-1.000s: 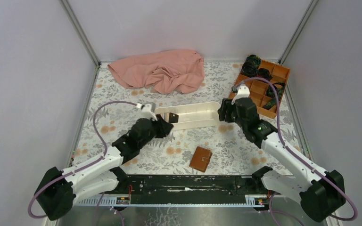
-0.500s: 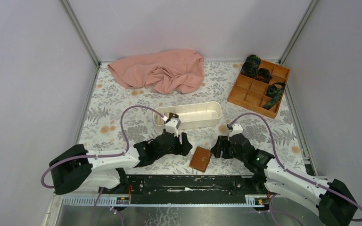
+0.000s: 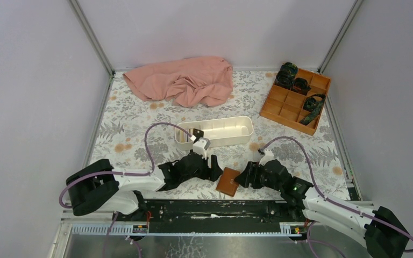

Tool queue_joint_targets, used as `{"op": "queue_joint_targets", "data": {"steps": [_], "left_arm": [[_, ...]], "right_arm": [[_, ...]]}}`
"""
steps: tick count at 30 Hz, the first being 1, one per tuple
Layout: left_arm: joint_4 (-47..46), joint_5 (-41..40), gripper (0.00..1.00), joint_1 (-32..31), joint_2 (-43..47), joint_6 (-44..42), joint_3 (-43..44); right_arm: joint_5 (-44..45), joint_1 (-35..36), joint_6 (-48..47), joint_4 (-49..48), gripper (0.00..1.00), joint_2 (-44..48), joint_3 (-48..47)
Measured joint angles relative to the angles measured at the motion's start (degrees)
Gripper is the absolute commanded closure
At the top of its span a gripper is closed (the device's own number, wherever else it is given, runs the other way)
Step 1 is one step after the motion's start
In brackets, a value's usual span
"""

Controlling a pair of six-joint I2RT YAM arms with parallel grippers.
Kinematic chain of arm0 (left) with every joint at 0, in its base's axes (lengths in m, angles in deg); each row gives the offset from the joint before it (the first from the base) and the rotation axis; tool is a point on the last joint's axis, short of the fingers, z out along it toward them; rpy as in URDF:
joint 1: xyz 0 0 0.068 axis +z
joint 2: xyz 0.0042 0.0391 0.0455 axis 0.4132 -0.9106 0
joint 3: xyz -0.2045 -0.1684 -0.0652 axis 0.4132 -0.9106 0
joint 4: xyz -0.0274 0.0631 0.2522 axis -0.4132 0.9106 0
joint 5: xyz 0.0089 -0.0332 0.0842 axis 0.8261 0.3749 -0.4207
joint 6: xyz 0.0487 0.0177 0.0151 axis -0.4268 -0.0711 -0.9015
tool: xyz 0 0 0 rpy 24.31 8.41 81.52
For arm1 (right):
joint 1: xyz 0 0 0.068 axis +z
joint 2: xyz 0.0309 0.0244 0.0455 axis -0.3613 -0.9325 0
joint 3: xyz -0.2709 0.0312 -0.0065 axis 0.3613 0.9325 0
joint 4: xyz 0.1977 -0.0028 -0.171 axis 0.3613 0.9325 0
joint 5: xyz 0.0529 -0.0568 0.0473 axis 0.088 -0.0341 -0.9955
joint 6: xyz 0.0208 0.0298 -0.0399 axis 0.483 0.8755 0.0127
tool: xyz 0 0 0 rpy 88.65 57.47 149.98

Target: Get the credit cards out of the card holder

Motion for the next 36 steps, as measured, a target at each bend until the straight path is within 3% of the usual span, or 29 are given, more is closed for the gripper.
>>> {"op": "queue_joint_targets", "data": {"steps": [2,6,12,14,22,30,36], "left_arm": [[-0.70,0.31,0.18,0.00,0.00,0.13,-0.44],[-1.81,0.52,0.28,0.00,-0.17,0.79,-1.11],[-2.56,0.59,0.29,0.00,-0.92,1.44,-1.92],[-2.69,0.59,0.29,0.00,-0.90,1.46,-2.12],[-3.15,0.98,0.36,-0.02,-0.90,1.77,-2.93],[-3.32,1.79,0.36,-0.04,0.72,2.27,-3.26],[-1.22,1.16,0.31,-0.04,7.54,2.23,-3.30]], "right_arm": [[-0.52,0.28,0.57,-1.05,0.37,-0.52,0.31],[-1.60,0.74,1.68,-4.74,0.40,-3.04,0.90],[-1.99,1.05,2.86,-11.56,0.47,-8.63,1.22],[-1.95,1.05,2.99,-12.70,0.54,-9.84,1.22],[-1.97,1.05,3.96,-17.03,0.98,-13.00,1.46],[-1.22,1.09,3.69,-14.40,1.00,-9.92,1.62],[2.99,1.16,1.38,-4.90,1.00,-1.29,0.20]]}}
